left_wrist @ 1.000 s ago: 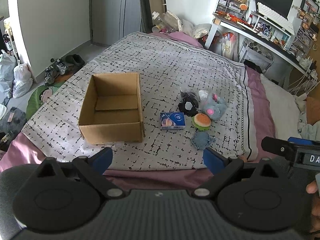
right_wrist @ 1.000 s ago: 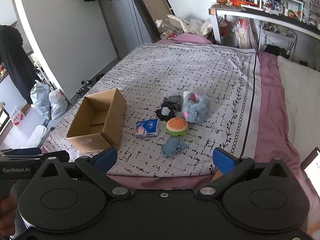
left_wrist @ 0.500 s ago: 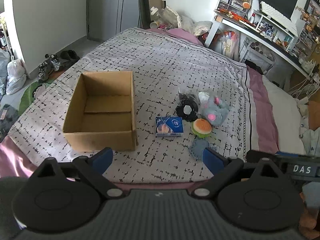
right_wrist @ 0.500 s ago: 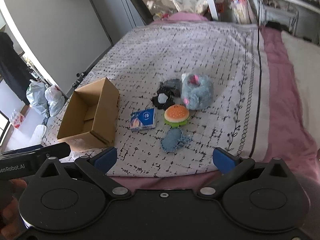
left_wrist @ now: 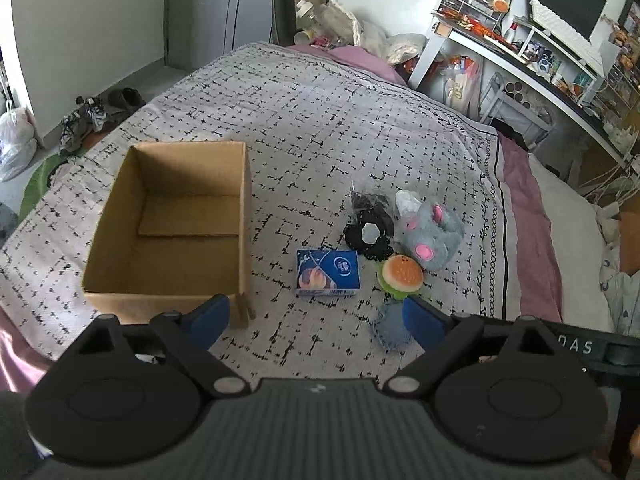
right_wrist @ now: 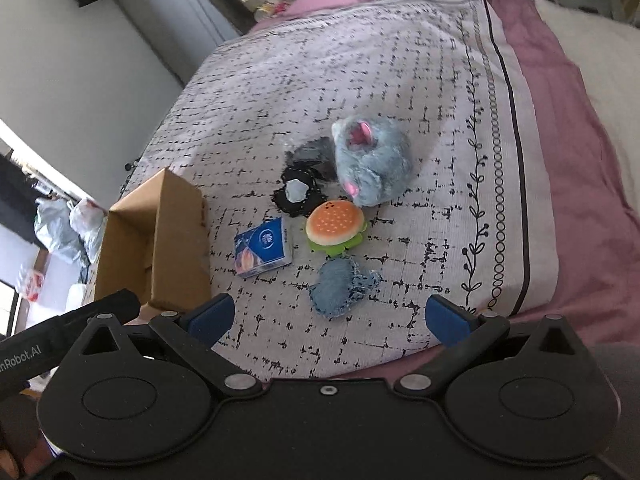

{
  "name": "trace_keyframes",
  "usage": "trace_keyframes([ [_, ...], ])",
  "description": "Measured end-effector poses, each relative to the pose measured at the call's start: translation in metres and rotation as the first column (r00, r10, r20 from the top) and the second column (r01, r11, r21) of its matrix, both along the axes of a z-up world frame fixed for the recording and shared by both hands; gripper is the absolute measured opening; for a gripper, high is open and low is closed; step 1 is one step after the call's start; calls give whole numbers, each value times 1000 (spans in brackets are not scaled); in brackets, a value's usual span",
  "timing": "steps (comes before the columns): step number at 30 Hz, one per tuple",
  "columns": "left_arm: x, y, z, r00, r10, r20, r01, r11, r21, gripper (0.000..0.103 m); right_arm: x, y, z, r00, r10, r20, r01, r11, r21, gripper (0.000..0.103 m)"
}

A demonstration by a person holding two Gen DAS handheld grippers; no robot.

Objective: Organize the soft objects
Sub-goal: 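Grasp the blue denim plush with the right tool while the left tool grasps the blue tissue pack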

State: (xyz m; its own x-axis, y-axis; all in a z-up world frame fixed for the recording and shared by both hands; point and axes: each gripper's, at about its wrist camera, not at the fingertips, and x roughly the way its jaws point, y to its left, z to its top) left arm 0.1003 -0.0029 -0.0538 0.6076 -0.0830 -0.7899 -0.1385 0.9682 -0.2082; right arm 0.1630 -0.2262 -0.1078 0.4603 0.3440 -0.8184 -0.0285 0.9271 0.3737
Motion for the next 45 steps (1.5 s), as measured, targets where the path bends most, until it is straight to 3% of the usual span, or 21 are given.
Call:
trace_keyframes([
  [12,46,-6,-27,999,6,-48,-8,999,-40,87,31,-5,-41,979,-137,-148,152,984,93,96],
  [15,56,-9,-35,998,2,-65,-4,999,-38,84,37,-4,-49,975,-144,-170,164,980,114,90],
  [25,88,-12,-62,992,27,-124,-35,997,-63,76,53,-2,-77,951,-173,-257,215,965,147,84],
  [29,98,-14,-73,989,48,-141,-58,996,-71,76,62,-1,-94,926,-204,-319,257,957,135,71],
  [36,114,-25,-94,983,63,-172,-71,996,-44,76,73,3,-111,907,-203,-369,277,947,161,69],
  [41,126,-29,-110,976,76,-203,-79,997,-7,76,80,7,-122,893,-222,-392,294,946,135,55],
  [43,131,-31,-119,972,75,-221,-77,997,-1,76,82,8,-123,894,-230,-384,299,945,130,46],
  [45,134,-33,-124,969,81,-232,-79,997,18,76,84,11,-124,900,-224,-374,296,944,147,29],
])
